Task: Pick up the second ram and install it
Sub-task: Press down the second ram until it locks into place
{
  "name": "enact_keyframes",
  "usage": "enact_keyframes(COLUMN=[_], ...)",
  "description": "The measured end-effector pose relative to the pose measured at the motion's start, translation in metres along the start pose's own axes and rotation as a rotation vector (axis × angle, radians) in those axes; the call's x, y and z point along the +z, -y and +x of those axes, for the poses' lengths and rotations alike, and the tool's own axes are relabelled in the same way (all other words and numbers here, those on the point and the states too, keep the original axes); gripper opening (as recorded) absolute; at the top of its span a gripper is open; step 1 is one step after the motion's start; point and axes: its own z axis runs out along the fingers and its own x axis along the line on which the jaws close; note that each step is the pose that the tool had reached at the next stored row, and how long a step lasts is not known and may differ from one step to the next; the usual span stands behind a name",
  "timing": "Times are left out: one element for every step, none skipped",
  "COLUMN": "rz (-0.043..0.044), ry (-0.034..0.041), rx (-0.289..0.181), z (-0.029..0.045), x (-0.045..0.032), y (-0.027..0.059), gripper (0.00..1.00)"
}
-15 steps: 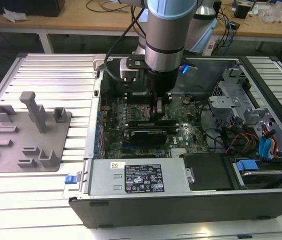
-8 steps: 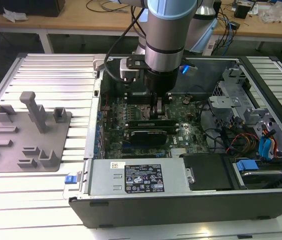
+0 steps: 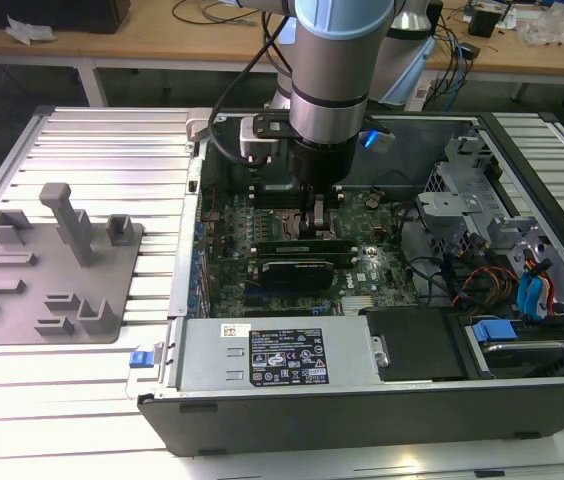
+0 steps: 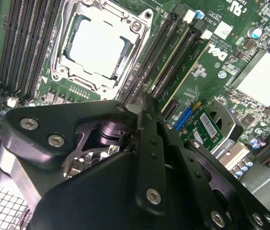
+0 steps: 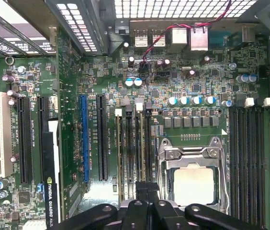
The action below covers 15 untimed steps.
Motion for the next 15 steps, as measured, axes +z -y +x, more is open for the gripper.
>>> enact_keyframes(rz=[0.0000, -0.0001, 0.0000, -0.0001, -0.0001, -0.0003, -0.0009, -0.0013, -0.0016, -0.0018, -0.0024, -0.0031, -0.0041, -0.0048, -0.0053], ry=[0.0001, 0.0003, 0.0004, 0.0005, 0.0007, 0.0007, 0.0006, 0.0007, 0.0006, 0.0006, 0.0006, 0.0006, 0.0006, 0.0005, 0.0005], rx=[0.000, 0.000, 0.000, 0.000, 0.000, 0.000, 0.000, 0.000, 0.000, 0.000, 0.000, 0.000, 0.000, 0.000, 0.000], z=[0.0000, 0.0000, 0.0000, 0.0000, 0.0000, 0.0000, 0.0000, -0.0001, -0.0002, -0.0002, -0.0003, -0.0003, -0.0004, -0.0005, -0.0006], x=[0.0000, 0.0000, 0.0000, 0.0000, 0.0000, 0.0000, 0.0000, 0.0000, 0.0000, 0.0000, 0.0000, 0.0000, 0.0001, 0.0001, 0.0001], y=[0.0000, 0.0000, 0.0000, 0.0000, 0.0001, 0.0007, 0.0027, 0.0046, 0.0058, 0.0067, 0.0088, 0.0108, 0.0137, 0.0164, 0.0188], gripper=[0.08, 0.08, 0.08, 0.08, 0.08, 0.08, 0.08, 0.08, 0.08, 0.08, 0.08, 0.08, 0.08, 0.08, 0.08])
